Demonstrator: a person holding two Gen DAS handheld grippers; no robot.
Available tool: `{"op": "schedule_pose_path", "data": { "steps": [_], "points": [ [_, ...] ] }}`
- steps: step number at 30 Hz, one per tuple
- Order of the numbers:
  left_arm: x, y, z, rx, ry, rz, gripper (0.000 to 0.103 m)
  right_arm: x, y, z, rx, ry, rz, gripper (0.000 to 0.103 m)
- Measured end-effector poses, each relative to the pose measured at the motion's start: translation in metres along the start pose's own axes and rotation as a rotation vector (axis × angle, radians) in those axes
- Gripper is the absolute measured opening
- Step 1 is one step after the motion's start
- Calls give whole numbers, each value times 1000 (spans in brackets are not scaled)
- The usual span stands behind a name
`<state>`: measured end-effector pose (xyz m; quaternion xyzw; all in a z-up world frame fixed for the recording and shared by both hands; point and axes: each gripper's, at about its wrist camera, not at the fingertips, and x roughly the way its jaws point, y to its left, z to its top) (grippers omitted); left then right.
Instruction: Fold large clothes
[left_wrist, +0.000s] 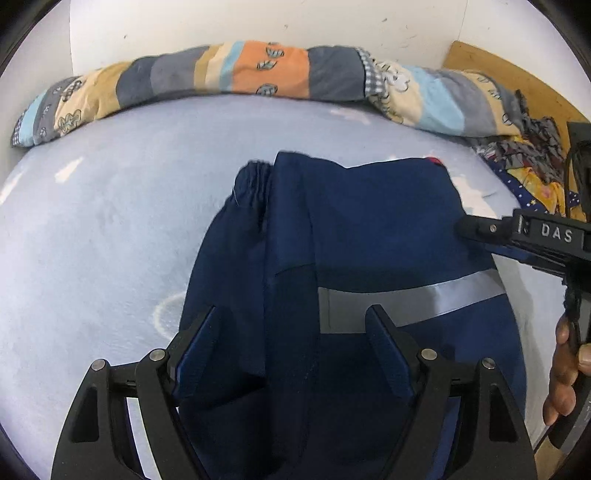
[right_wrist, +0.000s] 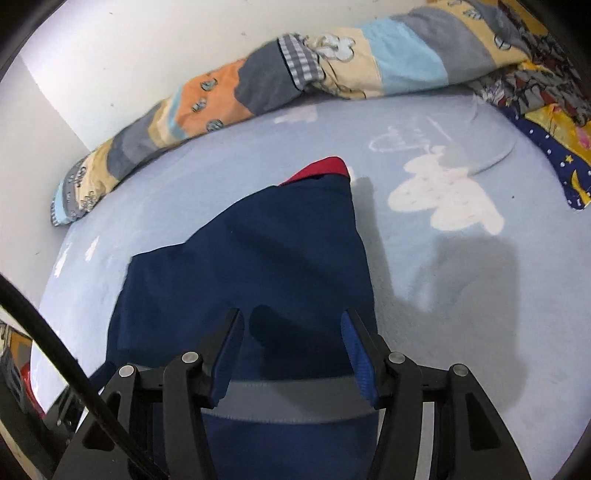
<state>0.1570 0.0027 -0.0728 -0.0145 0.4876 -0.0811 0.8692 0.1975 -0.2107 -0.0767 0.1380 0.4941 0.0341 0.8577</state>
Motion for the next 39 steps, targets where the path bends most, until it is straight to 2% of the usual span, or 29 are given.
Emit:
{"op": "schedule_pose_path", "data": {
  "steps": [6, 8, 11, 14, 22, 24, 26, 31, 34, 36, 39],
  "points": [
    [3, -8, -5, 70, -16, 31, 84, 21, 15, -3, -84, 43, -61, 72],
    [-1, -9, -6, 73, -18, 29, 84, 18, 19, -5, -102, 38, -78, 72],
    [-13, -12, -10, 93, -31, 20, 84, 0, 24, -8, -102, 28, -37, 73],
    [-26, -18, -15, 150, -63, 49, 84, -22, 30, -17, -98, 18, 1, 73],
    [-76, -30, -36, 259, -166, 101, 84, -75, 37, -69, -130, 15, 31, 73],
    [-86, -32, -41, 252, -182, 102, 84, -84, 34, -84, -112, 24, 52, 73],
    [-97, -31, -51, 203, -189, 78, 84, -91, 30, -98, -82, 36, 90, 73],
    [-94, -30, -77, 96, -150, 16, 84, -96, 24, -132, -8, 90, 177, 73],
    [-81, -30, -91, 98, -114, 39, 84, -94, 23, -143, 6, 116, 187, 73],
    [-69, -26, -101, 115, -89, 81, 84, -90, 24, -145, -1, 133, 180, 73],
    [-65, -22, -108, 113, -101, 92, 85, -84, 23, -145, 5, 143, 152, 73]
  ]
}}
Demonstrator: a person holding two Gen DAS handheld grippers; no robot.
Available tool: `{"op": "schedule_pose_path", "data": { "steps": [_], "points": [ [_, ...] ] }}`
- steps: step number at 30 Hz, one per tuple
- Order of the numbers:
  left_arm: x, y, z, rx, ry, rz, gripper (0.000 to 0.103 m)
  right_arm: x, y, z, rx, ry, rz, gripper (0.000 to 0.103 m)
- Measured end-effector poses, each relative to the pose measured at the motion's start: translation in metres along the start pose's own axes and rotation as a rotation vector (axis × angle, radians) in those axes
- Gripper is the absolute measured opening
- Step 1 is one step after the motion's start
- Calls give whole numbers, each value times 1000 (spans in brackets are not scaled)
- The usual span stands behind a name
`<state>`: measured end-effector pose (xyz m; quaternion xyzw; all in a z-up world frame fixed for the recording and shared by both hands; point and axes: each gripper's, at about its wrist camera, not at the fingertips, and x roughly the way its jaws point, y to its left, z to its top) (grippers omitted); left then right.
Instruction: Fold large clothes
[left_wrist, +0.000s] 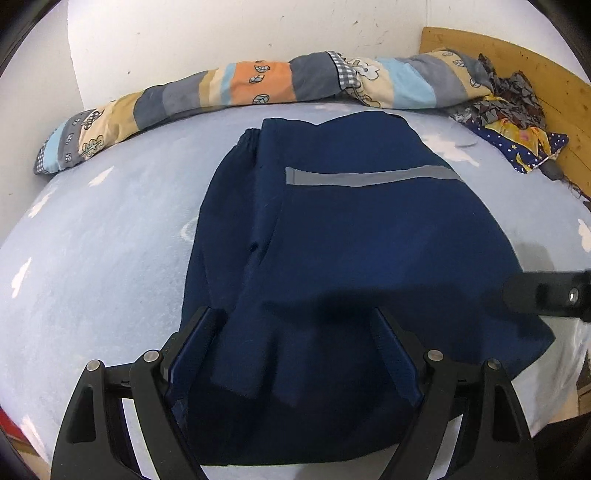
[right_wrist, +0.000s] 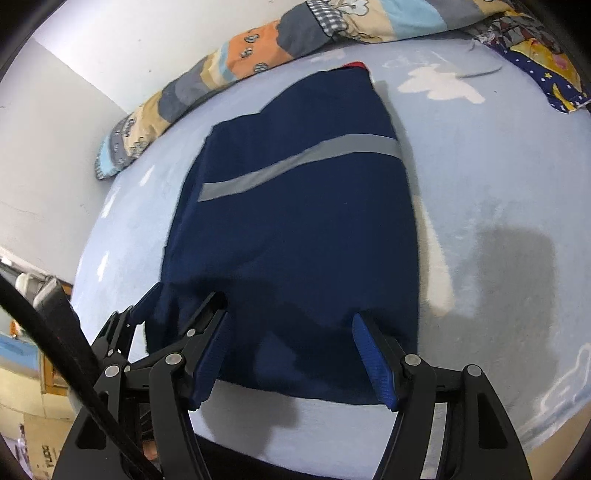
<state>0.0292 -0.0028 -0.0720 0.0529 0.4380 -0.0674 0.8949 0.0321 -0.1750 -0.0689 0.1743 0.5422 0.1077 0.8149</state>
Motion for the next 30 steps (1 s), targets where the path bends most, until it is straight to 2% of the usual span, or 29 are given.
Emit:
{"op": "schedule_pose_path", "data": {
  "steps": [3, 6, 23, 30],
  "points": [
    [1, 3, -1, -20, 2, -6, 86, 4, -2, 2, 21, 7, 2, 81],
    [2, 2, -2, -18, -2, 4, 88, 6, 1, 3, 11, 8, -11, 84],
    [4, 1, -1, -6, -12, 15, 90, 16, 0, 0, 2, 13, -52, 88],
    [3, -1, -2, 1, -15, 19, 90, 21, -8, 0, 36, 19, -31, 89]
  ]
}}
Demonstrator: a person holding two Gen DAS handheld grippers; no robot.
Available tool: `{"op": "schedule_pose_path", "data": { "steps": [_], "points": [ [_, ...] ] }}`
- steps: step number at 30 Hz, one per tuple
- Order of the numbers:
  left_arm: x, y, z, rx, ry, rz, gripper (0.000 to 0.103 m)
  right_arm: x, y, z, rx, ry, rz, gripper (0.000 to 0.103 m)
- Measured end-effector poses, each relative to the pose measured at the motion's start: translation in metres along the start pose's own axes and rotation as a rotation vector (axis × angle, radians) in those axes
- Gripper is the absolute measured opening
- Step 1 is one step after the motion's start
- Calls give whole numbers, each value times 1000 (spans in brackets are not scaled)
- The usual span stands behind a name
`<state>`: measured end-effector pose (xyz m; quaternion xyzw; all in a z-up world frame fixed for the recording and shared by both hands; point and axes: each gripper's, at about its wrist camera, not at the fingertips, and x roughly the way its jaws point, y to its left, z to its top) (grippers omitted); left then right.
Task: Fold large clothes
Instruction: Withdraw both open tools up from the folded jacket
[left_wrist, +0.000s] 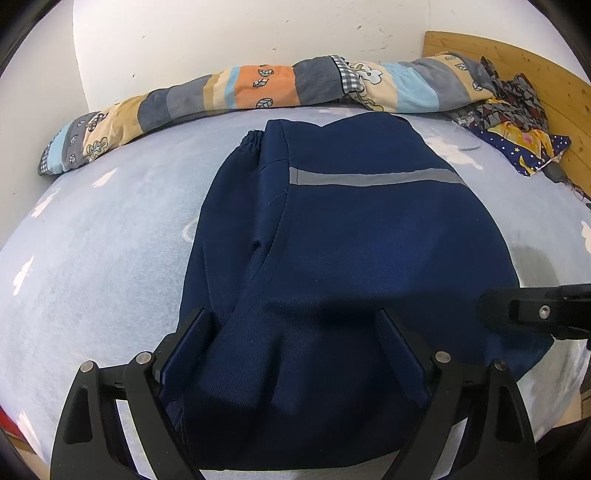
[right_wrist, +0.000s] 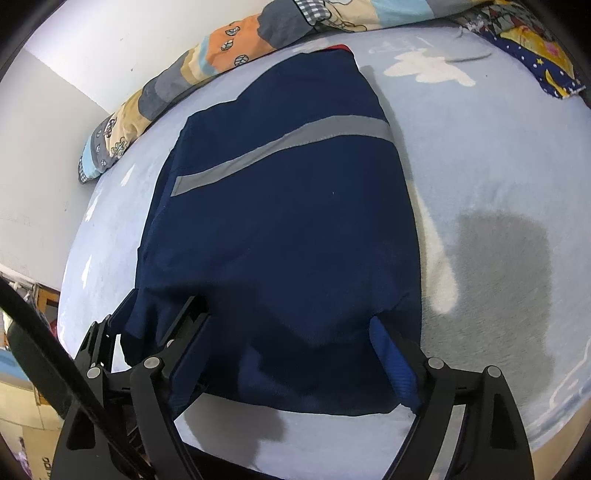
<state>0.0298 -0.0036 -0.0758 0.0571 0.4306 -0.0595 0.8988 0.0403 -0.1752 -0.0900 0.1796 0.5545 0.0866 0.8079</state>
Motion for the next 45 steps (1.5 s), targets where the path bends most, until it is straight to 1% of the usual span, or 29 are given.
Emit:
{"op": "schedule_pose_path", "data": {
  "steps": [6, 8, 11, 15, 17, 19, 21, 23, 26, 29, 33, 36, 40, 42, 45],
  "points": [
    [0, -1, -2, 11, -11, 8, 91, 5, -3, 0, 6, 2, 12, 92],
    [0, -1, -3, 11, -13, 11, 93, 6, -6, 0, 16, 4, 19, 92],
    [1, 2, -4, -8, -10, 3, 94, 6, -7, -1, 23, 3, 27, 93],
    [1, 5, -4, -24, 0, -6, 94, 6, -4, -1, 5, 3, 15, 93],
    [-1, 6, -1, -29, 18, -15, 94, 4, 1, 1, -17, 4, -1, 93],
    [-4, 7, 3, -28, 27, -27, 94, -6, 3, 4, -20, -21, 4, 93],
    [-13, 9, 7, -35, 6, -32, 94, -23, 7, 7, -48, -86, -20, 93],
    [-24, 12, 13, -43, -36, -22, 94, -36, 9, 10, -64, -146, -70, 93],
    [-43, 16, 21, -43, -111, 18, 95, -53, 14, 11, -94, -230, -175, 93],
    [-60, 18, 26, -49, -189, 48, 98, -59, 21, 8, -115, -264, -221, 93],
    [-73, 19, 30, -49, -259, 74, 100, -61, 37, 3, -194, -289, -270, 93],
    [-75, 23, 33, -74, -266, 89, 101, -64, 49, -1, -236, -322, -279, 93],
    [-73, 32, 34, -117, -242, 103, 103, -71, 55, -2, -259, -363, -306, 93],
    [-71, 36, 34, -133, -229, 122, 103, -73, 55, -2, -262, -374, -315, 93],
    [-70, 36, 34, -135, -220, 128, 103, -72, 58, -2, -271, -376, -327, 93]
  ]
}}
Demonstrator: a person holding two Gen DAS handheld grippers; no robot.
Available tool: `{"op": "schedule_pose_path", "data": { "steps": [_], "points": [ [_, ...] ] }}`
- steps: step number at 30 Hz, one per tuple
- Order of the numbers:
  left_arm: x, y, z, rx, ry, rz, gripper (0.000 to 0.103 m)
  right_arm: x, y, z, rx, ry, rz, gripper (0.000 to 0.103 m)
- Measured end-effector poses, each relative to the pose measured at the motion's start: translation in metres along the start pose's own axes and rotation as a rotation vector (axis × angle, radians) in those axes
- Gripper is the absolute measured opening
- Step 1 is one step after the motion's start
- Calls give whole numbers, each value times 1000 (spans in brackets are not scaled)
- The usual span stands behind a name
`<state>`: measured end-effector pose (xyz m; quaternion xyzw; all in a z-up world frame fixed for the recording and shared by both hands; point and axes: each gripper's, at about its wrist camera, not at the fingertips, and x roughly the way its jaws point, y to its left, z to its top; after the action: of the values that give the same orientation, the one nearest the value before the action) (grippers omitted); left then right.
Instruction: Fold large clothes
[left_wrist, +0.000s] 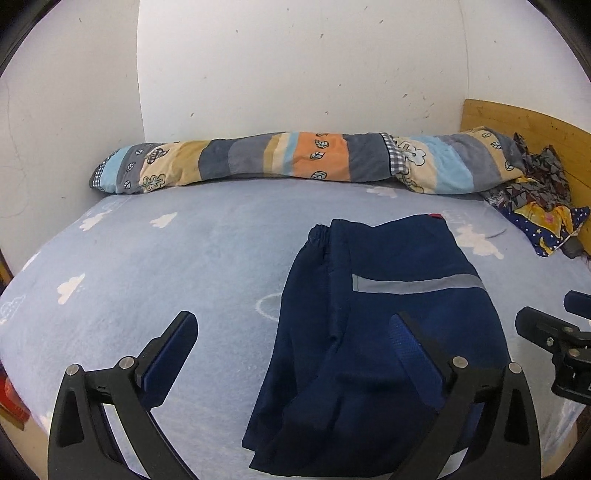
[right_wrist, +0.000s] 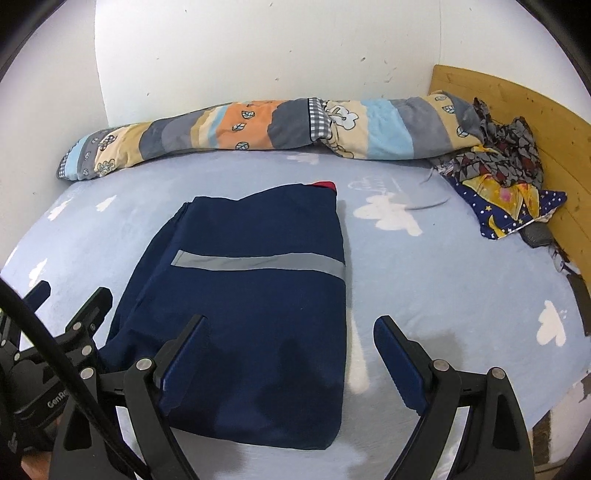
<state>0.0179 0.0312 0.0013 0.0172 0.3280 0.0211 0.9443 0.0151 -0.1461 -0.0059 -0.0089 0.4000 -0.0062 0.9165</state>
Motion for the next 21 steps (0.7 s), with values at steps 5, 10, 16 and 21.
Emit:
{"op": "schedule_pose_path", "data": {
  "steps": [5, 10, 16, 21],
  "points": [
    [1, -2, -2, 10, 8, -1, 103, 2, 1, -1, 7, 19, 30, 93],
    [2, -2, -2, 8, 9, -3, 103, 0, 2, -1, 6, 13, 28, 93],
    [2, -1, -2, 8, 13, -4, 103, -1, 3, -2, 15, 9, 28, 93],
    [1, 1, -3, 7, 12, -10, 103, -2, 4, -2, 13, 3, 25, 93]
  ]
}}
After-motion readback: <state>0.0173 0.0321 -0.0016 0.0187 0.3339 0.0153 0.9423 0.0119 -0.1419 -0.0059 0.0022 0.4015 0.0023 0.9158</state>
